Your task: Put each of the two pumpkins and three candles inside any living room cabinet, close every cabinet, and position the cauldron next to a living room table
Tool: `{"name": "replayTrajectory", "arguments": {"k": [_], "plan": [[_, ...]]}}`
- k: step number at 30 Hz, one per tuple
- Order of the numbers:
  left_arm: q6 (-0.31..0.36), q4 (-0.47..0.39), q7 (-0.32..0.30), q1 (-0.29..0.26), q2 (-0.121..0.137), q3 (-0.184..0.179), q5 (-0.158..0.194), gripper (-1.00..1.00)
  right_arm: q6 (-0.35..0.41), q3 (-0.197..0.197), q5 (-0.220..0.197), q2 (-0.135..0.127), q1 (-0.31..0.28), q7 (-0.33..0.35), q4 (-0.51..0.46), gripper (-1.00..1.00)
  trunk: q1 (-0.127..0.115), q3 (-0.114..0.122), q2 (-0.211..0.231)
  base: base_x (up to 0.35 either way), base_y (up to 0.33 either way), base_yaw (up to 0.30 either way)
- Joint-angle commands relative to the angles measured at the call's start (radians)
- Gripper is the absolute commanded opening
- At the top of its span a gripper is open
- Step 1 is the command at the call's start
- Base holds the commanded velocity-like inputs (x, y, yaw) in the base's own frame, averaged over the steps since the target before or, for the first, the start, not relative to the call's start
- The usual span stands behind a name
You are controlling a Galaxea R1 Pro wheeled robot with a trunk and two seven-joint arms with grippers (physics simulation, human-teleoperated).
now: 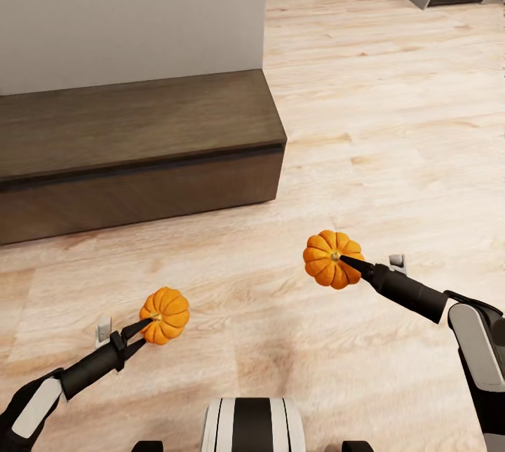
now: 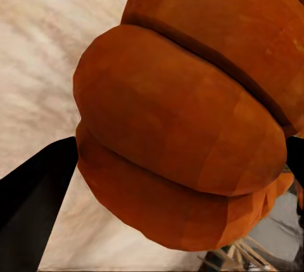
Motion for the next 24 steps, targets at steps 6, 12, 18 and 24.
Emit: {"name": "replayTrajectory", "arguments": {"k": [6,12,18,24], "plan": [[0.021,-0.014,-0.003,0.000,-0.002,-0.001,-0.002,-1.00,0.002,0.001,0.004,0.001,-0.001,0.004,0.034,-1.00,-0.003,0.023,0.001,0.000,0.000,0.000],[0.107,-0.017,-0.036,0.000,-0.001,0.000,-0.003,-1.00,0.002,-0.001,-0.003,-0.001,0.000,0.006,0.054,-1.00,-0.005,0.046,0.003,0.000,0.000,0.000],[0.127,-0.027,-0.051,0.000,-0.002,-0.004,-0.003,-1.00,-0.023,-0.002,-0.004,0.004,-0.001,0.009,0.056,-1.00,-0.008,0.069,0.004,0.000,0.000,0.000],[0.137,-0.028,-0.052,0.000,-0.002,-0.004,-0.004,-1.00,-0.048,-0.003,-0.004,0.005,-0.001,0.006,0.057,-1.00,-0.011,0.096,0.005,0.000,0.000,0.000]]}}
